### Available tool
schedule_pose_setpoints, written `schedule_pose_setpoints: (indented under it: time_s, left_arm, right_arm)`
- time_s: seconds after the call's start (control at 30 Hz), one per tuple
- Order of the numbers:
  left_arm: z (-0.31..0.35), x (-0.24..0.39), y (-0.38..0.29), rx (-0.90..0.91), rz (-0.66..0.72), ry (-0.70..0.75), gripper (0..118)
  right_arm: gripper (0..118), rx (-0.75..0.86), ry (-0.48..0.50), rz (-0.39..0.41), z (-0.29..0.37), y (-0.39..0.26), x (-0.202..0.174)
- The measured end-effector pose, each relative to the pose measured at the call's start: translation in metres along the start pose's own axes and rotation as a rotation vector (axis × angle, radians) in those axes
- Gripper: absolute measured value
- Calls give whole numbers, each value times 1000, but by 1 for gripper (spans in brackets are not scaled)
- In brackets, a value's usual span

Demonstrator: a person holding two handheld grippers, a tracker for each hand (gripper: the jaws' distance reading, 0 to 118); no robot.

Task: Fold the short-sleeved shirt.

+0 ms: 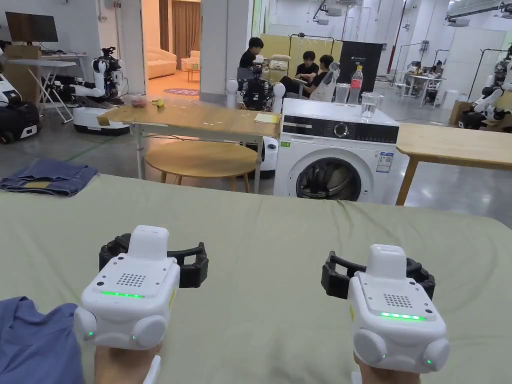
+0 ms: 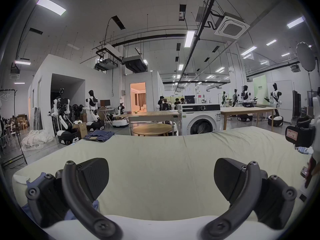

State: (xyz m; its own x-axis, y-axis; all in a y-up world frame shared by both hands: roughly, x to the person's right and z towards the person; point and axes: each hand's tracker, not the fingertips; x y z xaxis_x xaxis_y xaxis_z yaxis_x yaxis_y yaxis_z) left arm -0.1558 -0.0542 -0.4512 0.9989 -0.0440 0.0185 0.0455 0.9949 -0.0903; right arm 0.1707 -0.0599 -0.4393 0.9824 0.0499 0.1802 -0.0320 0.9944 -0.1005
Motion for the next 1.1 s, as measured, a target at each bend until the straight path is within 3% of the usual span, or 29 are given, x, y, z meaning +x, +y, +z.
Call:
schedule_pose_setpoints:
  time_s: [0.8,1.1]
  left_arm:
    - [4,4,-8,-2,10,-21,118]
    - [7,4,-12,9,7,-17,118]
  right_arm:
    - [118,-34,-10,-25,7,-13,5]
    - [118,29,20,-27,9,-7,5]
